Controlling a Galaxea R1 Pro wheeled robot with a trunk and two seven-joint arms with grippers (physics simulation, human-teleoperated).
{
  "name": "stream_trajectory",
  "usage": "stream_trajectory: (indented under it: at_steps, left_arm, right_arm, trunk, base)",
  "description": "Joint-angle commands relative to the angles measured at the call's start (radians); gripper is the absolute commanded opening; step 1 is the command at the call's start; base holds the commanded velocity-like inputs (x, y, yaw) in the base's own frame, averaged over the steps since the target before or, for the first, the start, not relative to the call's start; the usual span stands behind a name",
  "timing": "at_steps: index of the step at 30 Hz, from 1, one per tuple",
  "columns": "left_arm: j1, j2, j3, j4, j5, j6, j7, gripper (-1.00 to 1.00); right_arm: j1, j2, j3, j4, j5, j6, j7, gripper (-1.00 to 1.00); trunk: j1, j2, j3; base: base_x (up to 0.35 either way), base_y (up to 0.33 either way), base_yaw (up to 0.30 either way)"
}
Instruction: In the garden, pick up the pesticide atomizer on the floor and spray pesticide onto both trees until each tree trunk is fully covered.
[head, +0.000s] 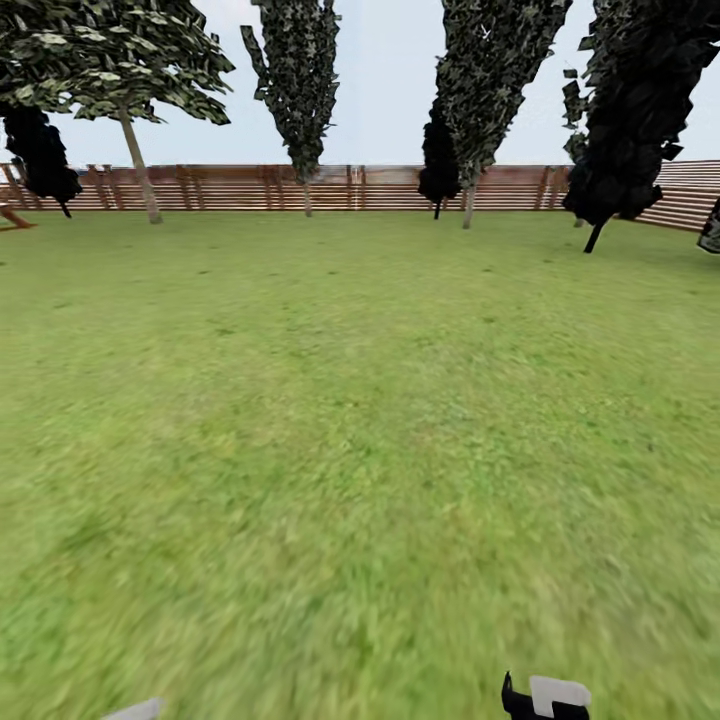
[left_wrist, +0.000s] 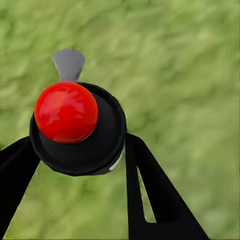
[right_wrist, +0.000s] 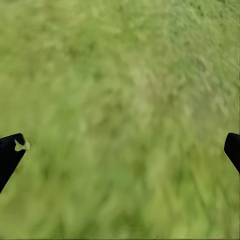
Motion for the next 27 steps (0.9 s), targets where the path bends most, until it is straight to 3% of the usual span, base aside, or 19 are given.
stream_trajectory:
  at_steps: [1, 16, 27]
  left_arm:
    - [-0.001, 0.0, 0.007, 0.001, -0.003, -0.003, -0.001, -1.0]
    - [-0.001, 0.004, 0.009, 0.001, -0.003, -0.004, -0.001, -1.0]
    - [-0.001, 0.004, 0.009, 0.002, -0.003, -0.004, -0.001, -1.0]
  right_arm:
    - [-0.001, 0.0, -0.006, 0.001, 0.01, -0.002, -0.006, 1.0]
    - [-0.001, 0.0, -0.006, 0.001, 0.011, -0.002, -0.006, 1.0]
    - [-0.001, 0.0, -0.006, 0.001, 0.011, -0.002, -0.006, 1.0]
  trunk:
    - [0.0, 0.0, -0.001]
    - [0.0, 0.0, -0.001]
    - [0.0, 0.0, -0.001]
  base:
    - [0.297, 0.202, 0.283]
    - [0.301, 0.185, 0.283]
    - [0.337, 0.018, 0.283]
